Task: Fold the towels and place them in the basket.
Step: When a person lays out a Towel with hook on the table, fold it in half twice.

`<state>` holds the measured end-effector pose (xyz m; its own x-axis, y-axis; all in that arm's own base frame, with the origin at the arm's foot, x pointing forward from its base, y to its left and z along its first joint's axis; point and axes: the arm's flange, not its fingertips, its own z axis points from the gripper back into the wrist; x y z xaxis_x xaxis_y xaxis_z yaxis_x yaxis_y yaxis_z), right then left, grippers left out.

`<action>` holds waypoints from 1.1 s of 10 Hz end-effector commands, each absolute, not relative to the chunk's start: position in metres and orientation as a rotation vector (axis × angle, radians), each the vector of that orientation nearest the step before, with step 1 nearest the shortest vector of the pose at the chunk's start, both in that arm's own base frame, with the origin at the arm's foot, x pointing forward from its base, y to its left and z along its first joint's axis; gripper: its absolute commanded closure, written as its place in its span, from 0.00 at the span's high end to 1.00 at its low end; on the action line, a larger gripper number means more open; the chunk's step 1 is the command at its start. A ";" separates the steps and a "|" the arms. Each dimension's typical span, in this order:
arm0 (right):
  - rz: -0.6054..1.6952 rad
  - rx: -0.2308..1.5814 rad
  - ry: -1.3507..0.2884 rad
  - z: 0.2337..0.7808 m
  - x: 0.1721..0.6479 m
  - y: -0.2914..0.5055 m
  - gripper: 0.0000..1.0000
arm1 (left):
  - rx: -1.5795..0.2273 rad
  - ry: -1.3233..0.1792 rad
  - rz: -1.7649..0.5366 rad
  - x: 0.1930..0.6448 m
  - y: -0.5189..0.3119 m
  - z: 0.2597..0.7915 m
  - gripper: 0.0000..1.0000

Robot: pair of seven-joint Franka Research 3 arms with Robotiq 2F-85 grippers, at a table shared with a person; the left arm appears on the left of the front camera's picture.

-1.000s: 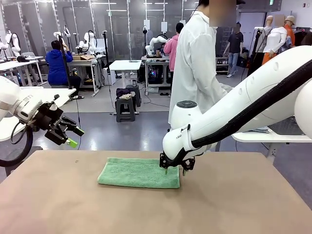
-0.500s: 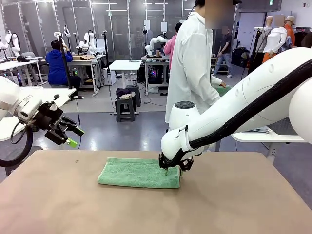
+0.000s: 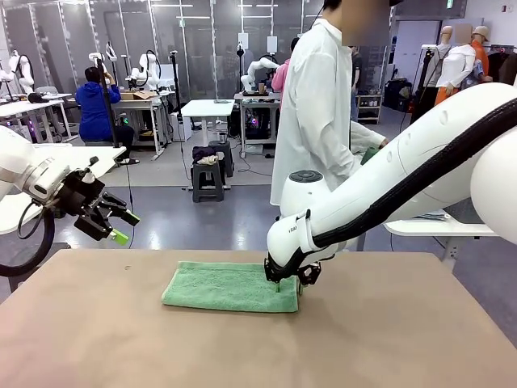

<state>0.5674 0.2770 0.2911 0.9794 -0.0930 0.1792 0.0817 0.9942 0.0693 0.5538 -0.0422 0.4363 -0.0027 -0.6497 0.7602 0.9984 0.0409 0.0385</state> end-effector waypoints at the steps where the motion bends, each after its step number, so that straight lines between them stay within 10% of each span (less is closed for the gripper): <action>1: -0.097 0.042 -0.190 0.290 0.572 0.284 0.47 | -0.631 -0.715 -1.442 0.554 -0.042 0.437 0.96; 2: -0.100 0.043 -0.189 0.290 0.572 0.284 0.27 | -0.631 -0.715 -1.442 0.554 -0.042 0.437 0.96; 3: -0.100 0.044 -0.191 0.290 0.572 0.284 0.42 | -0.631 -0.715 -1.442 0.554 -0.042 0.437 0.96; 4: -0.100 0.043 -0.192 0.290 0.573 0.283 0.07 | -0.631 -0.715 -1.442 0.554 -0.042 0.437 0.96; 5: -0.100 0.038 -0.192 0.288 0.573 0.283 0.22 | -0.631 -0.715 -1.442 0.554 -0.042 0.437 0.96; 6: -0.099 0.033 -0.192 0.288 0.573 0.283 0.00 | -0.631 -0.715 -1.442 0.554 -0.042 0.437 0.96; 11: -0.076 0.002 -0.211 0.287 0.571 0.263 0.00 | -0.631 -0.715 -1.442 0.554 -0.042 0.437 0.96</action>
<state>0.5709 0.2758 0.2939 0.9778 -0.0879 0.1900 0.0777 0.9951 0.0605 0.5538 -0.0422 0.4363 -0.0027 -0.6497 0.7602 0.9984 0.0408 0.0385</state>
